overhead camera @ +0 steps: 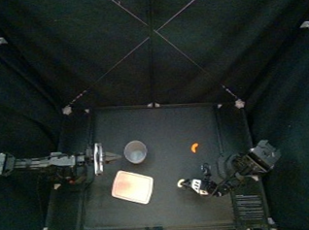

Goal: Pick the chip then place it in the grey bowl
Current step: Pick the chip

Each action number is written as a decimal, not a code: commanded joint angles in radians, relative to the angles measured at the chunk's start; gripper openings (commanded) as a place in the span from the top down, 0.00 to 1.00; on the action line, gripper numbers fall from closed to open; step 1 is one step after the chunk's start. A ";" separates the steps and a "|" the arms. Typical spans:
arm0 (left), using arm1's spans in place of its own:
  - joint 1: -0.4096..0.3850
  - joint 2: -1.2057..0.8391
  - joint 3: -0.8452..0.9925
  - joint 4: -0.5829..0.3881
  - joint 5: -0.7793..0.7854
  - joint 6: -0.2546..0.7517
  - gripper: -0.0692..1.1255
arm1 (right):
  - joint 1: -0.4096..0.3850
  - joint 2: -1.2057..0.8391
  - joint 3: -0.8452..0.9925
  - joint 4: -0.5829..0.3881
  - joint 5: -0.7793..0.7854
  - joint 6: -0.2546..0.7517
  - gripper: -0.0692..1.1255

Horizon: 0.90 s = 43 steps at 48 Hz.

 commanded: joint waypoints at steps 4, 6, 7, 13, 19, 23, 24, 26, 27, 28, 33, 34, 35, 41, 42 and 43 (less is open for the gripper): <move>0.003 -0.003 -0.014 0.000 -0.009 0.000 0.94 | -0.061 0.023 -0.028 -0.034 -0.002 -0.003 0.08; 0.003 -0.005 -0.012 -0.002 -0.009 0.000 0.94 | -0.069 0.029 -0.028 -0.041 -0.002 -0.002 0.08; 0.003 -0.008 -0.014 -0.002 -0.009 0.000 0.94 | -0.072 0.034 -0.029 -0.044 -0.002 -0.003 0.08; 0.002 -0.020 -0.012 -0.002 -0.009 0.000 0.94 | -0.086 0.046 -0.028 -0.049 0.003 -0.002 0.08; 0.002 -0.034 -0.009 0.000 -0.009 0.000 0.94 | -0.103 0.049 -0.023 -0.055 0.005 -0.005 0.11; 0.002 -0.041 -0.008 0.000 -0.009 0.000 0.94 | -0.117 0.049 -0.017 -0.069 0.005 -0.005 0.16; 0.002 -0.043 -0.008 -0.002 -0.008 0.000 0.94 | -0.120 0.049 -0.017 -0.075 0.005 -0.005 0.18; 0.002 -0.046 -0.008 -0.002 -0.008 0.000 0.94 | -0.127 0.049 -0.015 -0.092 0.005 -0.005 0.23; 0.002 -0.048 -0.008 -0.002 -0.006 0.000 0.94 | -0.132 0.049 -0.014 -0.107 0.005 -0.005 0.26; 0.002 -0.048 -0.006 -0.002 -0.006 0.000 0.94 | -0.135 0.048 -0.014 -0.117 0.005 -0.005 0.29; 0.002 -0.048 -0.006 0.000 -0.006 0.000 0.94 | -0.153 0.048 -0.020 -0.175 0.005 -0.003 0.43; 0.002 -0.048 -0.008 0.000 -0.006 0.000 0.94 | -0.158 0.048 -0.018 -0.186 0.005 -0.005 0.45; 0.002 -0.048 -0.008 0.000 -0.006 0.000 0.94 | -0.163 0.046 -0.020 -0.201 0.005 -0.005 0.47; 0.002 -0.048 -0.006 0.000 -0.006 0.000 0.94 | -0.189 0.035 -0.017 -0.316 0.005 -0.005 0.56; 0.002 -0.048 -0.008 0.000 -0.006 0.000 0.94 | -0.192 0.034 -0.017 -0.334 0.005 -0.005 0.57; 0.002 -0.048 -0.006 0.002 -0.006 0.000 0.94 | -0.195 0.032 -0.018 -0.350 0.005 -0.003 0.58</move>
